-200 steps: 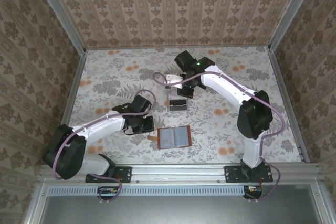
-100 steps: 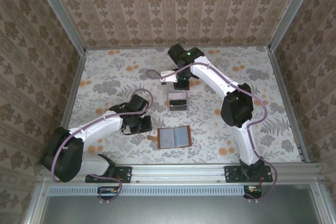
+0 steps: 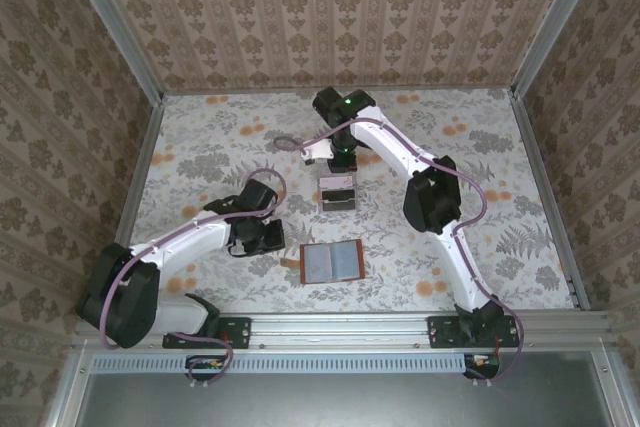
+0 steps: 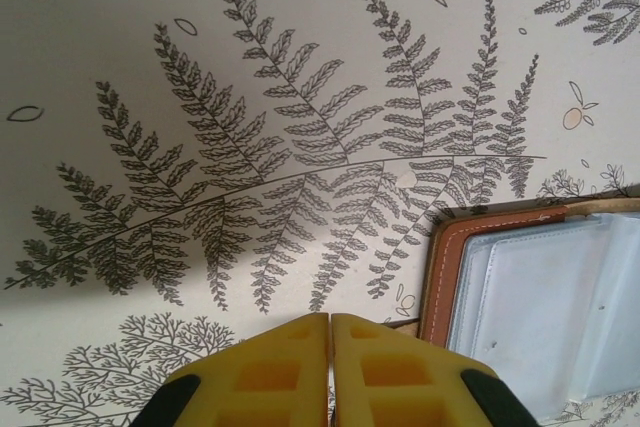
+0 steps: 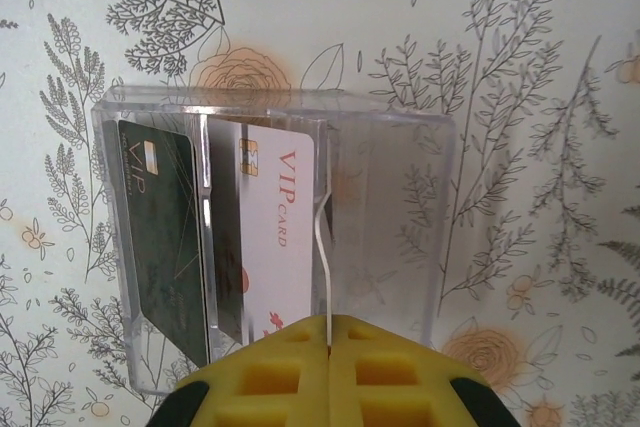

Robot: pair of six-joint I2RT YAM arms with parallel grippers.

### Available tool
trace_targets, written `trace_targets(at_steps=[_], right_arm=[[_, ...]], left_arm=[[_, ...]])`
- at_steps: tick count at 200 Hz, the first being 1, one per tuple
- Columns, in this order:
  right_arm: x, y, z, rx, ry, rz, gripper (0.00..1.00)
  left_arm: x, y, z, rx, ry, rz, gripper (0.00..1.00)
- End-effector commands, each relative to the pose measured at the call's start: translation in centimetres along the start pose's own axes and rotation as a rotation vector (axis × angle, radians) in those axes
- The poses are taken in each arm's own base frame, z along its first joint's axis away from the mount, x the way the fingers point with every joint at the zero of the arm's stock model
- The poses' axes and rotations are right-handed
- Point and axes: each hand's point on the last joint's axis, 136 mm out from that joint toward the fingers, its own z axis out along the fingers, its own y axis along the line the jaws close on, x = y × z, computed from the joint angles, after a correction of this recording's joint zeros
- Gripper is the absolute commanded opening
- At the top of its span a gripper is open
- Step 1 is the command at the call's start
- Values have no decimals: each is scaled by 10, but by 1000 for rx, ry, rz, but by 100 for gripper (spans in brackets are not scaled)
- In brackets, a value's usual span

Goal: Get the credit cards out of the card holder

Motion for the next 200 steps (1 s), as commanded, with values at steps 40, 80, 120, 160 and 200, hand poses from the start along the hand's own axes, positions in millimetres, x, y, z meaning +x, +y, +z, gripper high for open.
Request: trace_targets(at_steps=[40,80,120,160,200], right_arm=[[5,11,3,-64,14,-9,3],[7,-27,-5,105,28,39,24],[3,-44,-20,202,10,57,25],[1,-51,-28,247,-3,64,25],[1,-54,-21,266,-9,68,25]], left_arm=[[4,5,-1,5,22,11,10],[4,5,-2,6,20,9,10],[5,5,-3,6,17,6,10],[4,3,-4,17,10,5,10],[4,3,-3,19,12,6,10]])
